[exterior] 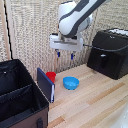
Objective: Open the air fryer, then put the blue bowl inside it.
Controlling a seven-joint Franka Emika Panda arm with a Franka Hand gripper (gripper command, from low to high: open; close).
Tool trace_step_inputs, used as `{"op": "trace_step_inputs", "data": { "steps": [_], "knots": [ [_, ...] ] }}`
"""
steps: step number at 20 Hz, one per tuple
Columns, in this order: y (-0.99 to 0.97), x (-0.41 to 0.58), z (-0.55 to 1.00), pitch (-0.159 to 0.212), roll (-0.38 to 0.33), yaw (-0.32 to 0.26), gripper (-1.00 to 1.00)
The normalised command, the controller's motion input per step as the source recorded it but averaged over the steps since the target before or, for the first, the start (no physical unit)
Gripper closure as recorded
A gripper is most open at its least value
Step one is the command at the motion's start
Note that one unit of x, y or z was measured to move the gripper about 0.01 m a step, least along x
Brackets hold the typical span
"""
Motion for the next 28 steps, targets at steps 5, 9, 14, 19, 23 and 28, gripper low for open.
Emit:
{"op": "trace_step_inputs", "data": {
  "steps": [5, 9, 14, 19, 23, 28],
  "knots": [
    [-0.22, -0.003, -0.19, -0.042, -0.372, -0.064, -1.0],
    [-0.35, 0.029, -0.18, -0.075, -0.311, -0.015, -1.0],
    [-0.47, 0.068, -0.27, -0.071, -0.195, 0.007, -1.0],
    [-0.7, 0.011, -0.2, -0.033, -0.048, 0.075, -1.0],
    [-0.87, 0.0, -0.1, -0.003, 0.014, 0.108, -1.0],
    [-0.9, 0.0, -0.01, -0.04, -0.009, 0.096, -1.0]
  ]
}}
